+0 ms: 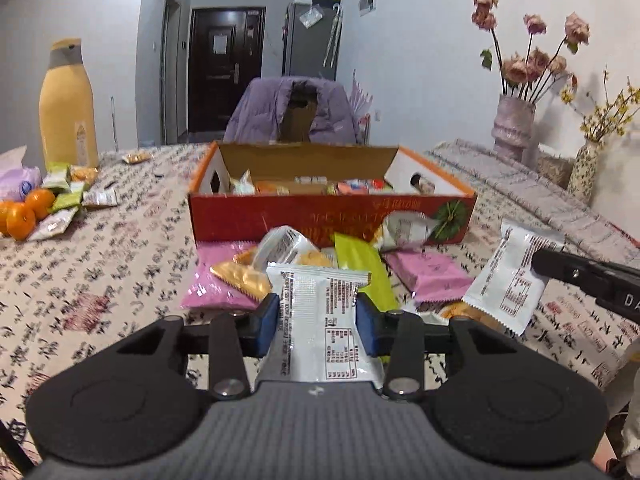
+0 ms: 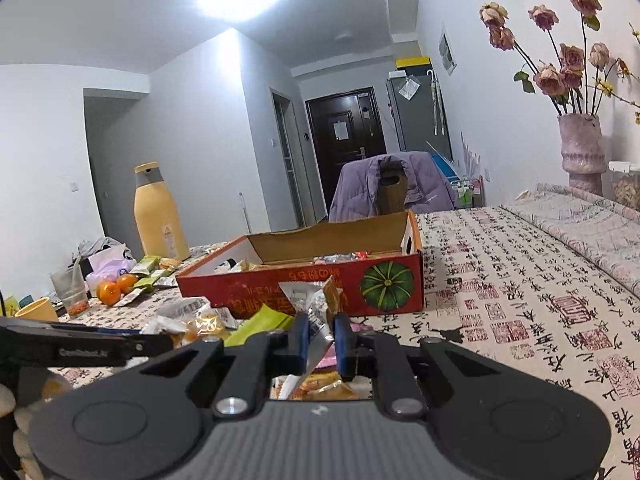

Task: Organize snacks
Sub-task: 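Lift both held packets and carry them over the cardboard box, then open the right tool over the box and return it to the pile while the left tool holds its packet, then grasp the white cookie packet with the right tool while the left tool holds its packet over the box, then carry the cookie packet over the box and open both tools to drop both packets, then move both tools back down to the snack pile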

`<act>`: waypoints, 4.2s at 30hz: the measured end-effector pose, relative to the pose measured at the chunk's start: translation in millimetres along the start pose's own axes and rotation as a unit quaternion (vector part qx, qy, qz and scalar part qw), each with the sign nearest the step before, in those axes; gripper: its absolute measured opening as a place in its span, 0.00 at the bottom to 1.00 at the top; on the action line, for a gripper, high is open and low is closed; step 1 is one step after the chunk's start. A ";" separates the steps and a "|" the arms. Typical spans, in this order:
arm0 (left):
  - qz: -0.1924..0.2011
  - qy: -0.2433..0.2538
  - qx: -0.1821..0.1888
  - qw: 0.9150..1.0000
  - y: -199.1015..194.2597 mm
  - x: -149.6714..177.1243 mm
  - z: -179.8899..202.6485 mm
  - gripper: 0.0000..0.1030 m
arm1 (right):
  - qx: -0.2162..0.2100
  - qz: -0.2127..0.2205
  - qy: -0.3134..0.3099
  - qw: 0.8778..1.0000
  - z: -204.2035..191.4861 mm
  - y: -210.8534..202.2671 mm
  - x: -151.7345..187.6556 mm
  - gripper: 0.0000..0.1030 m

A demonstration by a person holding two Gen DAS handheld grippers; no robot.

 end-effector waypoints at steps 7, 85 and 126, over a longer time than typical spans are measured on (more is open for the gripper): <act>0.028 0.007 0.001 1.000 -10.1 -15.3 1.3 0.40 | -0.001 0.012 -0.002 1.000 -2.3 0.3 -10.1 0.12; 0.069 -0.018 -0.007 0.997 117.8 -131.8 -39.7 0.40 | 0.043 -0.023 -0.018 0.999 -17.4 185.2 -109.0 0.39; 0.119 -0.042 -0.038 0.991 124.0 -127.0 -55.3 1.00 | 0.084 -0.014 -0.038 0.996 -11.0 205.5 -84.6 1.00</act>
Point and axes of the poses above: each gripper's, at about its wrist camera, not at the fingertips, and y roughly the way its jaws point, z to its right, x to its underside, the point moved 3 cm from there along y, roughly the way its jaws point, and after that the axes turned 11 degrees about x, right-handed, at the moved point
